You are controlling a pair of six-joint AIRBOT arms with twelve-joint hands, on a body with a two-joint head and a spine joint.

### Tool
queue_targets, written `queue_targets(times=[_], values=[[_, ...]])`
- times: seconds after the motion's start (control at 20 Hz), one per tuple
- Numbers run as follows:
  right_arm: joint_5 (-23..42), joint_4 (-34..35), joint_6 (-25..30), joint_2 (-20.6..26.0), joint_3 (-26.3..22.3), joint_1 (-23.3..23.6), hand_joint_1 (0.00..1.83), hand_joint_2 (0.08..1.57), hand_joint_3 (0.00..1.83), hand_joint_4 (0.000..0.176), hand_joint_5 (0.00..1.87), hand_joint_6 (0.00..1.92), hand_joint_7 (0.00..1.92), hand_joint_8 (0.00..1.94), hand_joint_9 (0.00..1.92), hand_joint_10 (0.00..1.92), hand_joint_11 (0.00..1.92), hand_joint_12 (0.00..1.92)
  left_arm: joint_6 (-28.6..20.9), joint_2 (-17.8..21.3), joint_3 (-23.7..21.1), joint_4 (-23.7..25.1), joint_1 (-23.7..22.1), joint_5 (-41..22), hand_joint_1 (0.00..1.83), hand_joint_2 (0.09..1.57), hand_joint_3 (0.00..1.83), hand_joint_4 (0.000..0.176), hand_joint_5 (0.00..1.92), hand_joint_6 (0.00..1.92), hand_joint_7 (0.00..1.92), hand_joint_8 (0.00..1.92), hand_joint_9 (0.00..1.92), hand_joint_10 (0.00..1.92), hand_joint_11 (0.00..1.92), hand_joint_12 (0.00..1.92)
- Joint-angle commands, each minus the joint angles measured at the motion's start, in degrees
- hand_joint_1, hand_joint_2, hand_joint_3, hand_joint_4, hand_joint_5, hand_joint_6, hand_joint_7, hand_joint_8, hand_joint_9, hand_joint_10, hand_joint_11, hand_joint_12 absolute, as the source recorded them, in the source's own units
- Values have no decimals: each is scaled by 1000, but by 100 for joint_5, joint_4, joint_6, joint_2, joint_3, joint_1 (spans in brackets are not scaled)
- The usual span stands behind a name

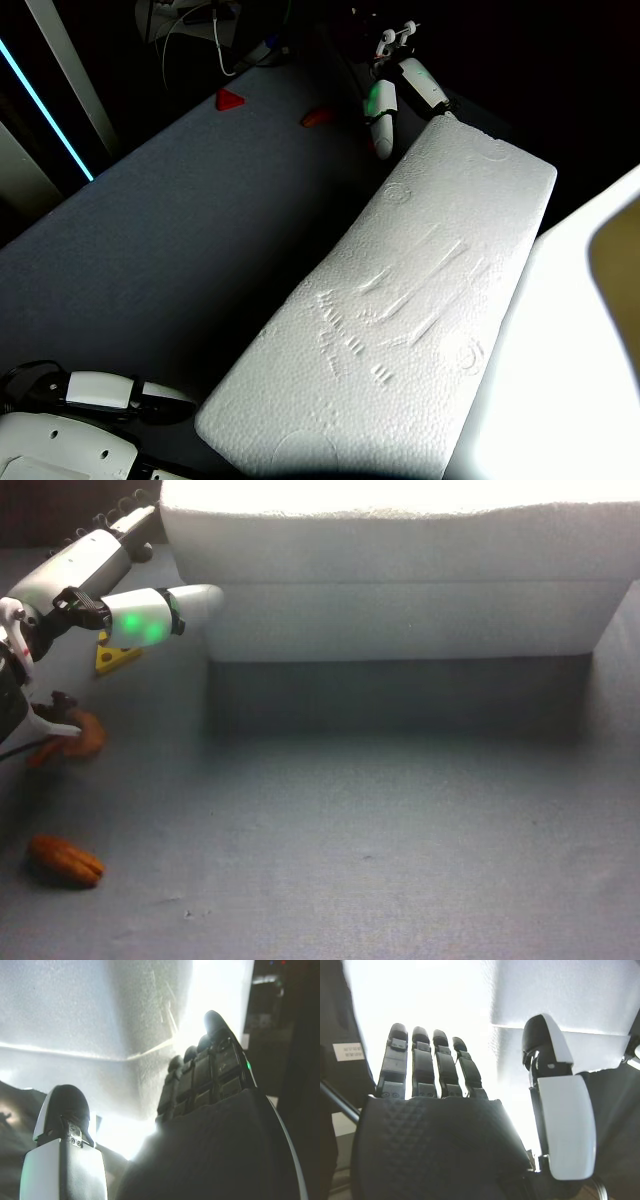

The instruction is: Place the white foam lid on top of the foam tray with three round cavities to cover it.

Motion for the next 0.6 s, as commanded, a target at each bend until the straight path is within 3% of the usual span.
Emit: queue_targets(times=[0.0,0.1,0.3,0.5,0.55], values=[[714,66,-38,142,6,0,623,1208,0,0,0,0,0,0,0,0,0,0,9,64,-5,0,37,-583,469,1116,1,0,89,1,0,0,0,0,0,723],[728,93,-72,219,-55,-57,601,1198,0,0,0,0,0,0,0,0,0,0,35,137,-56,-30,114,-604,470,1111,0,0,95,4,0,0,0,0,0,784],[881,100,-80,439,-286,-263,601,1223,5,0,0,0,0,0,0,0,0,0,50,345,-270,-103,333,-860,476,1108,0,0,98,2,0,0,0,0,0,582],[1234,100,-80,718,-616,-543,542,1212,1,0,0,0,0,0,0,0,28,13,74,601,-535,-153,510,-1254,460,1107,2,0,101,3,0,0,0,0,0,600],[1370,100,-80,796,-723,-670,576,1222,4,0,0,0,0,0,0,0,54,31,85,691,-629,-169,589,-1388,460,1110,1,0,116,3,0,0,0,0,0,517]])
